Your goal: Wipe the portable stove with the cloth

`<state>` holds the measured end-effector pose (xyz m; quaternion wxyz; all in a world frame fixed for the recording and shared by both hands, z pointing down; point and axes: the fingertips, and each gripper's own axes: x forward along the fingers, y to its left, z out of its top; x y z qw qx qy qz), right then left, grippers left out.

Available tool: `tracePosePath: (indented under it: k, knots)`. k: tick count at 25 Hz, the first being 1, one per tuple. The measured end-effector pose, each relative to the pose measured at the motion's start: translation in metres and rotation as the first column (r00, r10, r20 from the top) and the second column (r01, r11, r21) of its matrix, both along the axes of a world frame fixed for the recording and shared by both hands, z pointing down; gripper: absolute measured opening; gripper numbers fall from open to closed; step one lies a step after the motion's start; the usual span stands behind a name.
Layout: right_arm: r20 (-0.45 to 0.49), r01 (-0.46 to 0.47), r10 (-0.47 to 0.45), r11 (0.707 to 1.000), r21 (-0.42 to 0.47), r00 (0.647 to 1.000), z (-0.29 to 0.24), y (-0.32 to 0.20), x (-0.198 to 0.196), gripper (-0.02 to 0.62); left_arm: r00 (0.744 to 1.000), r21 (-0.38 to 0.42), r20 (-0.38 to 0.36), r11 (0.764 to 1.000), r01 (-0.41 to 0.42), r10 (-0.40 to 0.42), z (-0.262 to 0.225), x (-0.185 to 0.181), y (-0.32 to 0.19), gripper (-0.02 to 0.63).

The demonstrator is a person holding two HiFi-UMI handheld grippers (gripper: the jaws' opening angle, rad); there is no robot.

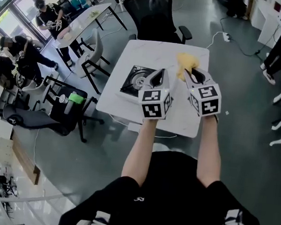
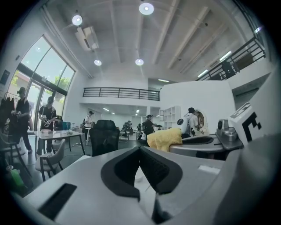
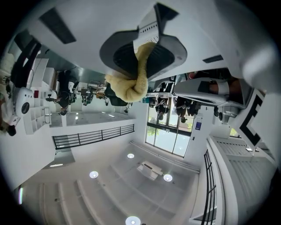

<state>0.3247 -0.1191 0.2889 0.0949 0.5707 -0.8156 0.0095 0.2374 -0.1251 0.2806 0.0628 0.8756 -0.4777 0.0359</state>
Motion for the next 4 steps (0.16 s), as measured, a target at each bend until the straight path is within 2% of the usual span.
tracePosePath:
  k: [4]
  knots:
    - [-0.012,0.017,-0.017,1.000,-0.004,1.000,0.0002,0.0064,-0.0092,0.044,1.000,-0.008,0.005,1.000,-0.003,0.003,0.0042,-0.0055,0.0069,-0.007]
